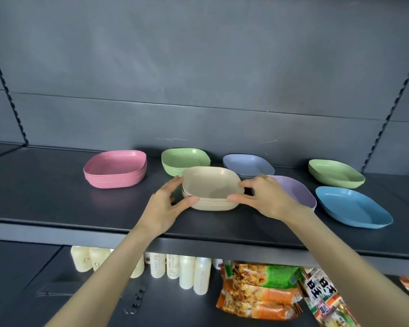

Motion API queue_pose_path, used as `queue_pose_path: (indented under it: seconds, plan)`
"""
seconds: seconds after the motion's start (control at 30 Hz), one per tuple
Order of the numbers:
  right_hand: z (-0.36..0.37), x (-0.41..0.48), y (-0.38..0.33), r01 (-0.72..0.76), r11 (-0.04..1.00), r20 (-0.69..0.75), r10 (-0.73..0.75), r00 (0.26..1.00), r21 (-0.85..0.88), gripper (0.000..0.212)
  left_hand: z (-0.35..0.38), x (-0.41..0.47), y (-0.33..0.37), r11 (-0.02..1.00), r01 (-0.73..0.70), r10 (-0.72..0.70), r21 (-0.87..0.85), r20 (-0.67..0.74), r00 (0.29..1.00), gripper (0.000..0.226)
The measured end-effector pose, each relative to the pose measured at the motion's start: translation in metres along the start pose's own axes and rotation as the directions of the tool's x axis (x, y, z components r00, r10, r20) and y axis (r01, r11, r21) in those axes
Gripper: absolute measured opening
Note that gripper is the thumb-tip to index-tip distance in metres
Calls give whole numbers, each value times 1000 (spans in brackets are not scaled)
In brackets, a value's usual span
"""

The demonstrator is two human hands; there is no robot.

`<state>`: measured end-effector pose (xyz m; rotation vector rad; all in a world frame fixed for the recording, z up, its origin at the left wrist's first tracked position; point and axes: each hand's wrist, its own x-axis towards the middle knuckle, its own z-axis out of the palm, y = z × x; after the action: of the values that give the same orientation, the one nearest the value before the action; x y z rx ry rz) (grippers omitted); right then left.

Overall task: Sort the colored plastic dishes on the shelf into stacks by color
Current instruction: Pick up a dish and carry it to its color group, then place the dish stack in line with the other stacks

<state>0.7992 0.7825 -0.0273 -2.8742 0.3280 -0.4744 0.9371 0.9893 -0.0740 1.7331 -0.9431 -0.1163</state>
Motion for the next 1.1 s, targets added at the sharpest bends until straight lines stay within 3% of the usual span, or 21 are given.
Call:
queue_pose_path:
  seconds: [0.3, 0.4, 0.5, 0.63, 0.83, 1.1]
  plan:
    - [-3, -2, -7, -24, 985, 25, 28, 999, -172, 53, -2, -1, 6, 999, 32, -31, -14, 75, 997, 52]
    - [-4, -2, -7, -37, 993, 29, 40, 999, -108, 56, -5, -1, 10, 999, 50, -51, 11, 88, 995, 56]
    - [-7, -5, -7, -31, 998, 22, 32, 999, -45, 47, -10, -4, 17, 995, 33, -39, 99, 53, 998, 46]
    - [-24, -13, -2, -46, 996, -44, 50, 998, 76, 44, -16, 4, 34, 948, -64, 61, 312, 18, 998, 47]
    - [-78, -35, 19, -154, 988, -147, 151, 978, -11, 49, 6, 34, 99, 780, -303, 223, 547, 209, 952, 54]
    - [-177, -105, 79, -302, 944, -283, 256, 924, -133, 52, 94, 64, 204, 581, -562, 386, 588, 409, 827, 62]
